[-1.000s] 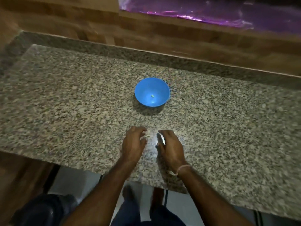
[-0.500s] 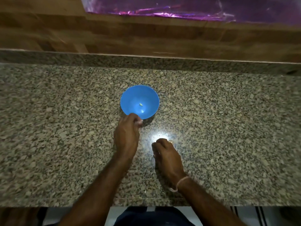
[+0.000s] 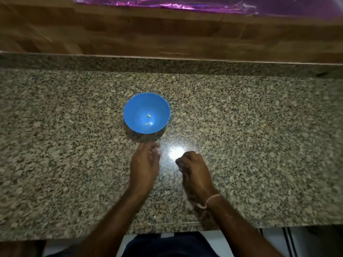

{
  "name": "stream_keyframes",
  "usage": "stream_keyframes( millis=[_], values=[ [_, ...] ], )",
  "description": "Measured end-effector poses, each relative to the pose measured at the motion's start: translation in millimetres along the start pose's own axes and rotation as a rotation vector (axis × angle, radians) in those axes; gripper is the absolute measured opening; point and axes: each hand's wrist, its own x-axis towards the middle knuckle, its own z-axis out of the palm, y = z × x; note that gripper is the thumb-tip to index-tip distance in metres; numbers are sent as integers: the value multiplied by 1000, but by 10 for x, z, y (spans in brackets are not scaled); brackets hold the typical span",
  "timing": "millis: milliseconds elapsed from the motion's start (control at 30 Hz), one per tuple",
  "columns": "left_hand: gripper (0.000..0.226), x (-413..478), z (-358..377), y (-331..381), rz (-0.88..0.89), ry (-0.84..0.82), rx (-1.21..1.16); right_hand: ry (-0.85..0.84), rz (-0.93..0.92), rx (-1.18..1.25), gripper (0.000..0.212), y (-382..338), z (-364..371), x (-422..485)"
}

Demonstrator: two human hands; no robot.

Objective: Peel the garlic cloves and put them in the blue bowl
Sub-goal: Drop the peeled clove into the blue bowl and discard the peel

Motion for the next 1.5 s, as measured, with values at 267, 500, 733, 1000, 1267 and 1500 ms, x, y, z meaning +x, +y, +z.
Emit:
stream_keyframes(
  millis=[267, 500, 733, 1000, 1267, 1500],
  values=[
    [20, -402, 409, 409, -550, -214, -684, -14, 266, 752, 23, -149, -397, -6],
    [25, -487, 443, 661, -641, -192, -1054, -14, 173, 885, 36, -71, -695, -123],
    [21, -636, 537, 792, -552, -197, -1054, 51, 236, 930, 13, -79, -880, -244],
    [29, -716, 563, 896, -434, -157, -917, 83, 186, 760, 13, -82, -968, -305],
    [21, -807, 527, 966, -363, -148, -721, -18, 180, 616, 15, -20, -966, -313],
    [20, -781, 561, 881, -404, -86, -694, 34, 218, 555, 15, -84, -792, -326]
  ],
)
